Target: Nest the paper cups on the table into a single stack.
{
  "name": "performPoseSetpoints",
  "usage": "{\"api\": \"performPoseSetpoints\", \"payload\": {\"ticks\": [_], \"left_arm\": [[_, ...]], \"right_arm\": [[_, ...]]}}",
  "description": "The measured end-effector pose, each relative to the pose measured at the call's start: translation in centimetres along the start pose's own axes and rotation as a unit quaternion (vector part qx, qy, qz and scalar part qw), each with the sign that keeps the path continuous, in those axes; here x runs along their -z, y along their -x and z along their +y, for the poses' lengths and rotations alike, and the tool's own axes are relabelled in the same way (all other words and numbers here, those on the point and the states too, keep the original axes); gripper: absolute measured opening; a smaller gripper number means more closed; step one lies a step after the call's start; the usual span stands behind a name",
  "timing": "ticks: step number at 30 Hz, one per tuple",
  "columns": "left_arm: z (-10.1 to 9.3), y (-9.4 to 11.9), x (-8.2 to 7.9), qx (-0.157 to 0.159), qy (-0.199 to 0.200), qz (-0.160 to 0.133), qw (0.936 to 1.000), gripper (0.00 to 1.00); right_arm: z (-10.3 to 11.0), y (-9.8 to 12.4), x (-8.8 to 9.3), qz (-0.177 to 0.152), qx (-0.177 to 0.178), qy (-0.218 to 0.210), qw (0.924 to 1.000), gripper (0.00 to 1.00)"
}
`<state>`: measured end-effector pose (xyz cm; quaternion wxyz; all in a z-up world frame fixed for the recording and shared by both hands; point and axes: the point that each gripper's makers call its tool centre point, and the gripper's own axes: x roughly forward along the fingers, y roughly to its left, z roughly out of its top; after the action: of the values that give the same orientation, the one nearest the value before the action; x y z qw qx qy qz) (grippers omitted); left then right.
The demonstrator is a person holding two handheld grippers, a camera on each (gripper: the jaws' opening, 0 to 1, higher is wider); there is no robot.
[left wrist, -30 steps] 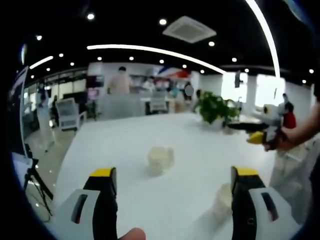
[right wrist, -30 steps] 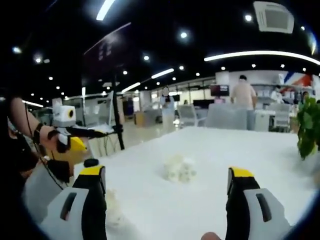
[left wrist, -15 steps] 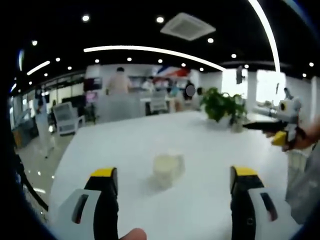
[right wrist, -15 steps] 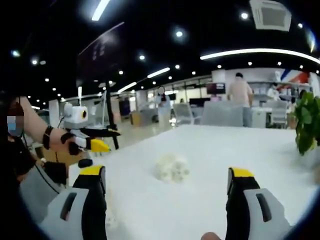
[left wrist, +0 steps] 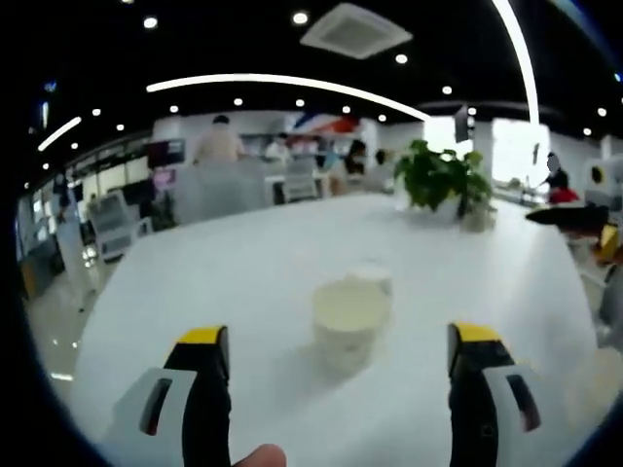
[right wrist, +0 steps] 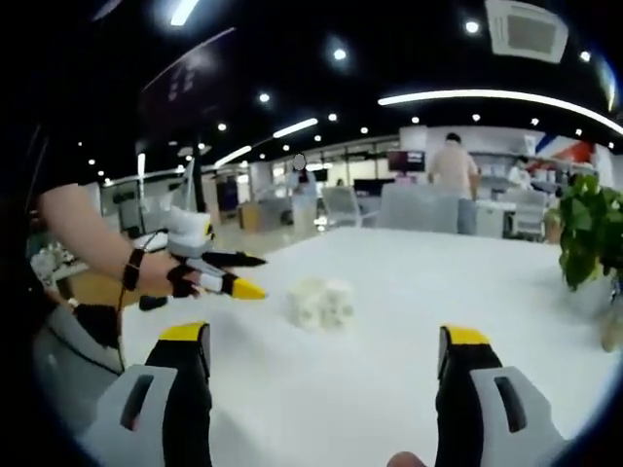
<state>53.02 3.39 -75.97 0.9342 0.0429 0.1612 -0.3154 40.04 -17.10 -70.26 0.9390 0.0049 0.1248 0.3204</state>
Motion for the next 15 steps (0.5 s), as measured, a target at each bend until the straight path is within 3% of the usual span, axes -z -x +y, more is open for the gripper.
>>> {"api": "performPoseSetpoints", "payload": {"ticks": [2,15], "left_arm": [[-0.1,-0.7,-0.2,0.003,0.014,-0.006,0.9999,0.91],[-1.7,-4.3,0.5,0.034,0.012,-0.007,0.9993,0.83]], "right_arm": [[-0.2,0.1,0.2,0.003,0.003,0.003,1.0000,0.95],[-1.0,1.3,0.1,0.011,0.014,-0.010,0.9998,0.93]]}}
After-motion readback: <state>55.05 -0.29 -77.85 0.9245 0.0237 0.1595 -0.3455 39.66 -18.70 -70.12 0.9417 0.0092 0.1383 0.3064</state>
